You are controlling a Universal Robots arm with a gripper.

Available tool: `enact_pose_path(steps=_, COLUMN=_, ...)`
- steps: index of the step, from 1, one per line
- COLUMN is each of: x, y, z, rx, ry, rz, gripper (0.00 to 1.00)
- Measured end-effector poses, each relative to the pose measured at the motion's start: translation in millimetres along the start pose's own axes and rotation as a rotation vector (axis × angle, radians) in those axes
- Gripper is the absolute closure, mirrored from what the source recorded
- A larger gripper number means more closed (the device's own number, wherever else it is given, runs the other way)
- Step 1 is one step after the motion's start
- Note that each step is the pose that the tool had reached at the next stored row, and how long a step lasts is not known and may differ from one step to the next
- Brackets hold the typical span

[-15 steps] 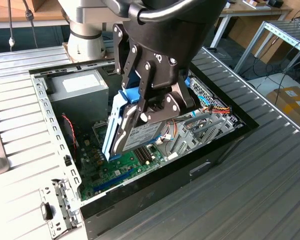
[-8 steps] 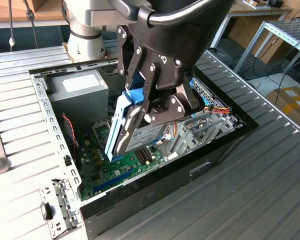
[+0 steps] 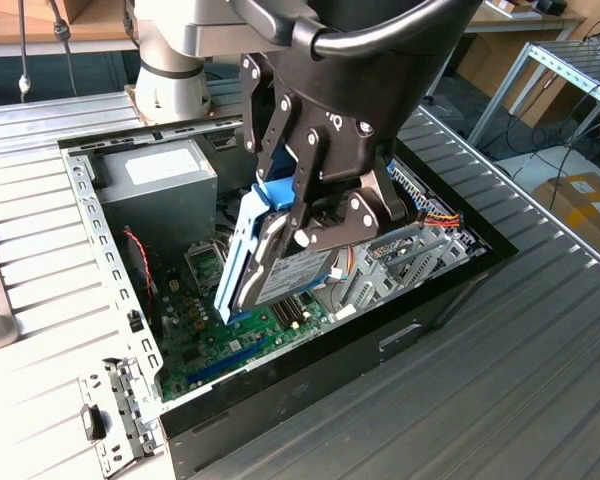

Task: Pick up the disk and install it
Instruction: 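Pick up the disk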

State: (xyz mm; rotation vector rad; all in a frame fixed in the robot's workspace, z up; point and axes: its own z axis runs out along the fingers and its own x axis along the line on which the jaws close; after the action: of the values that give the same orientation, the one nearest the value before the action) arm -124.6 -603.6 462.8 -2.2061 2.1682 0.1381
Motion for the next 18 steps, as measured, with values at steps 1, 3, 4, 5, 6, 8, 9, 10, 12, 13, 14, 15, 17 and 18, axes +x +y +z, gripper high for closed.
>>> enact_pose_path(steps=1, x=0.3, y=-0.3, z=-0.1, rx=-0.0001, ry=0.0001, rz=0.0, gripper=0.63)
enact_pose_path(steps=3, x=1.4, y=-1.6, z=0.0, rx=0.0, ry=0.0, rz=0.0, gripper=0.63)
enact_pose_path(steps=4, x=1.8, y=-2.0, z=-0.1, rx=0.0, ry=0.0001, rz=0.0, gripper=0.63)
enact_pose_path(steps=5, x=2.1, y=-2.4, z=-0.1, rx=-0.0001, ry=0.0001, rz=0.0, gripper=0.63)
enact_pose_path(steps=6, x=2.4, y=-2.7, z=0.0, rx=0.0, ry=0.0, rz=0.0, gripper=0.63)
enact_pose_path(steps=8, x=3.7, y=-4.3, z=-0.1, rx=-0.0001, ry=0.0001, rz=0.0, gripper=0.63)
enact_pose_path(steps=9, x=4.6, y=-5.2, z=-0.1, rx=0.0, ry=0.0, rz=0.0, gripper=0.63)
enact_pose_path(steps=10, x=4.9, y=-5.6, z=-0.1, rx=0.0, ry=0.0001, rz=0.0, gripper=0.63)
enact_pose_path(steps=12, x=5.7, y=-6.5, z=-0.1, rx=-0.0001, ry=0.0001, rz=0.0, gripper=0.63)
enact_pose_path(steps=13, x=6.0, y=-6.8, z=-0.1, rx=0.0, ry=0.0, rz=0.0, gripper=0.63)
enact_pose_path(steps=14, x=6.5, y=-7.5, z=-0.2, rx=-0.0001, ry=0.0002, rz=0.0, gripper=0.63)
enact_pose_path(steps=15, x=6.8, y=-7.8, z=-0.1, rx=0.0, ry=0.0, rz=0.0, gripper=0.63)
enact_pose_path(steps=17, x=7.8, y=-8.8, z=-0.2, rx=-0.0001, ry=0.0001, rz=0.0, gripper=0.63)
enact_pose_path(steps=18, x=8.1, y=-9.2, z=-0.2, rx=-0.0001, ry=0.0001, rz=0.0, gripper=0.63)
